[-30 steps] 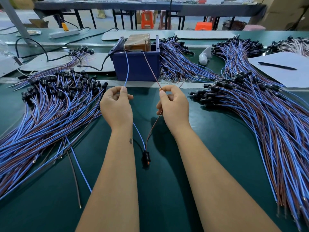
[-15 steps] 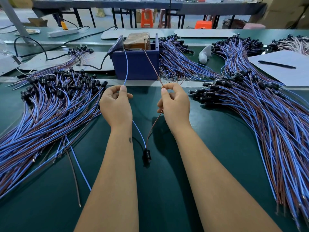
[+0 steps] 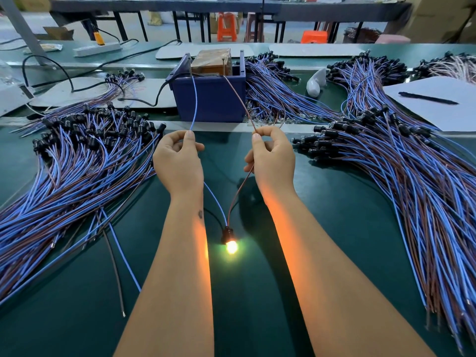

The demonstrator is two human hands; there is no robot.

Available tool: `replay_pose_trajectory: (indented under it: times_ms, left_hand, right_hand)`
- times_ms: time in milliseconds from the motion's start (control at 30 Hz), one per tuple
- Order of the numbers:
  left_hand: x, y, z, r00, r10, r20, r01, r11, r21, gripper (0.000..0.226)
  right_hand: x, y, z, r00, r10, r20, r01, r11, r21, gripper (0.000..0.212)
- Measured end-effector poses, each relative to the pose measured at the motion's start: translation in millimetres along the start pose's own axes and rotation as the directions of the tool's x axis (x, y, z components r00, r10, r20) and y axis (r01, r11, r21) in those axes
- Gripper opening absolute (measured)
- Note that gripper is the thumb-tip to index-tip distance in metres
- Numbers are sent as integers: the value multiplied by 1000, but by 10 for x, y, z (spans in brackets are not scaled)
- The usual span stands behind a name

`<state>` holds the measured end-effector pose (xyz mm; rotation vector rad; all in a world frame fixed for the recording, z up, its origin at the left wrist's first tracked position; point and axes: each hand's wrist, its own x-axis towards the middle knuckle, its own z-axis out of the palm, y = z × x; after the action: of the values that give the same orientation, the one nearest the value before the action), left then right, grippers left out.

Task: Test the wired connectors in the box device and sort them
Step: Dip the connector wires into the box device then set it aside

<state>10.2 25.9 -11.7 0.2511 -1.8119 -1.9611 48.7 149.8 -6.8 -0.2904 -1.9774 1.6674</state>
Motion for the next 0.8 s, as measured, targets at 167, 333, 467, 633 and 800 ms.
replay_pose_trajectory:
  times_ms: [167, 333, 467, 633, 800]
  left_hand:
    - [-3, -1, -3, 1000, -1, -2, 1, 1000, 3, 15]
    - [3, -1, -3, 1000, -1, -6, 1, 1000, 12, 13]
    - [9, 1, -5, 1000, -3, -6, 3, 1000, 9, 13]
    - [4, -3, -9, 1000, -5, -4, 5, 1000, -1, 14]
    - [4, 8, -2, 1000, -12, -1, 12, 1000, -11, 13]
  right_hand:
    - [6, 2, -10, 1000, 24, -16, -23, 999, 30, 20]
    - [10, 5, -3, 999, 32, -18, -32, 999, 30, 18]
    - [15, 4, -3, 999, 36, -23, -35, 999, 29, 19]
    - [23, 4, 7, 999, 36, -19, -36, 999, 21, 19]
    - [35, 5, 12, 999, 42, -19, -42, 999, 7, 21]
